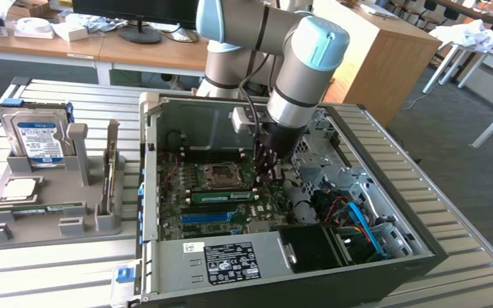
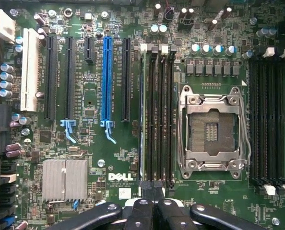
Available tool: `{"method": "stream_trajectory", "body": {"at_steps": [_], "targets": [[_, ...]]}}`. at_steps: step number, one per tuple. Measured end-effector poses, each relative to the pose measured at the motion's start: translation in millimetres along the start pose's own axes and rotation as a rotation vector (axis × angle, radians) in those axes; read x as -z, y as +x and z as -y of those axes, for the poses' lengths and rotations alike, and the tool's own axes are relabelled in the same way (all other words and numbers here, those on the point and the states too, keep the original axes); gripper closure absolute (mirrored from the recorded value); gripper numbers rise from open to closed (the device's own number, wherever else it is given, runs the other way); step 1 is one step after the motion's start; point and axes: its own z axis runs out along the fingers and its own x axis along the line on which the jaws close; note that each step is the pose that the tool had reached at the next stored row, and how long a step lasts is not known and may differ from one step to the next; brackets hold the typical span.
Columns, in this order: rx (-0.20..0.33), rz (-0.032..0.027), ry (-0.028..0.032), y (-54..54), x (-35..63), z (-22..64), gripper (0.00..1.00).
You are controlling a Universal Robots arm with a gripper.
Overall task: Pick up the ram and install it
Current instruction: 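Press down the ram until it locks into place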
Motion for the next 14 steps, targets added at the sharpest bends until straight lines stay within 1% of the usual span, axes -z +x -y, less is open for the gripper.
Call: {"method": "stream_trajectory", "body": {"at_steps": [4,8,11,14], "targets": [[0.000,-0.0002,0.0000,0.1,-2.7,0.1,0.90],[0.000,-0.0002,0.0000,0.1,-2.8,0.3,0.90],[0.000,-0.0001,0.0000,0.1,-3.0,2.7,0.90],[0.000,-0.0001,0.0001,0.1,-3.0,3.0,0.90]]}}
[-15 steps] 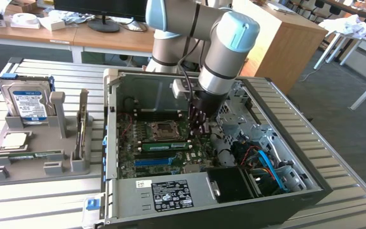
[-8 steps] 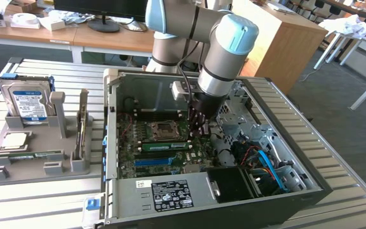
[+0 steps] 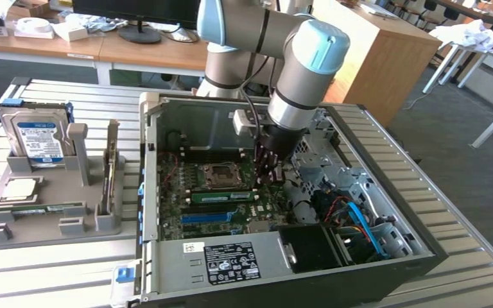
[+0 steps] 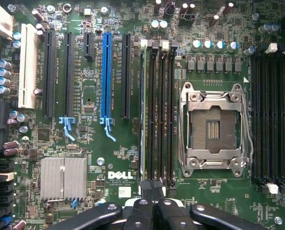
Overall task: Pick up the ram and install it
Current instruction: 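Press down the ram until it locks into place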
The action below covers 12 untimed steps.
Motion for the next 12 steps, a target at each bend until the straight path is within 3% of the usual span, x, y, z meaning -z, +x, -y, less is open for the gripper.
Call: {"method": "stream_trajectory", "body": {"at_steps": [12], "targets": [[0.000,0.0001,0.0000,0.9,-2.1,0.2,0.90]]}}
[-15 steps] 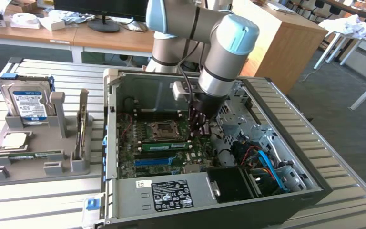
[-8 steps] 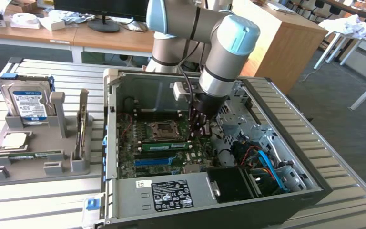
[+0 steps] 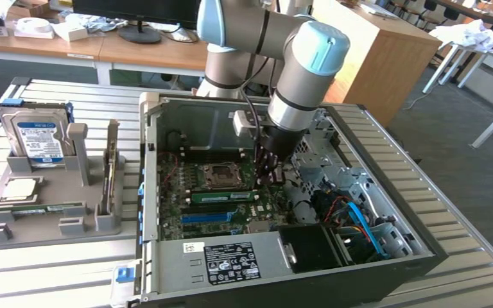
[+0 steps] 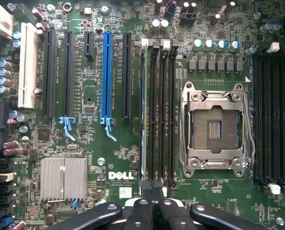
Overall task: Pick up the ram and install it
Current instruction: 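Press down the ram until it locks into place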
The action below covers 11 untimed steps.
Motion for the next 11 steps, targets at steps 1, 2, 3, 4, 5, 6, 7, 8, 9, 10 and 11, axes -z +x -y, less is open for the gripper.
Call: {"method": "stream_trajectory", "body": {"at_steps": [1,2,3,4,5,6,7,8,9,10,11], "targets": [[0.000,0.0000,0.0000,0.0,-0.5,0.0,0.90],[0.000,0.0000,0.0000,0.1,-1.0,0.0,0.90],[0.000,-0.0001,0.0000,0.1,-1.5,0.1,0.90],[0.000,-0.0002,-0.0001,0.1,-1.5,0.1,0.90],[0.000,-0.0002,-0.0001,0.1,-1.5,0.1,0.90],[0.000,-0.0002,-0.0001,0.1,-1.5,0.1,0.90],[0.000,-0.0002,0.0000,0.1,-1.6,0.1,0.90],[0.000,-0.0001,0.0000,0.1,-1.7,0.1,0.90],[0.000,0.0004,0.0001,0.0,-2.3,0.1,0.90],[0.000,0.0004,0.0001,0.1,-2.9,0.2,0.90],[0.000,0.0001,0.0000,0.1,-3.5,0.2,0.90]]}}
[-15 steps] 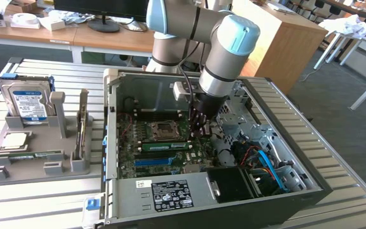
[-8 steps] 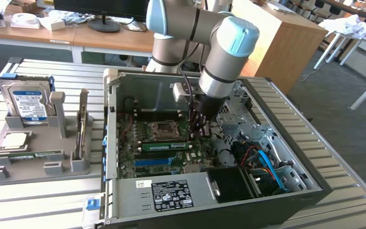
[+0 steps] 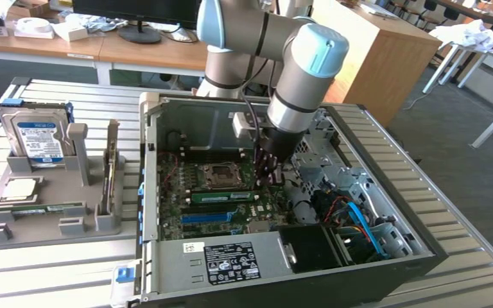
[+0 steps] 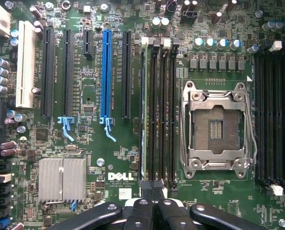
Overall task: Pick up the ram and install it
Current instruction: 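Press down the ram until it locks into place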
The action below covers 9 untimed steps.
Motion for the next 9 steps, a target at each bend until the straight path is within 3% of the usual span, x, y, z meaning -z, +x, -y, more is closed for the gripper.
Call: {"method": "stream_trajectory", "body": {"at_steps": [9], "targets": [[0.000,0.0001,0.0001,0.2,-1.7,0.1,0.90]]}}
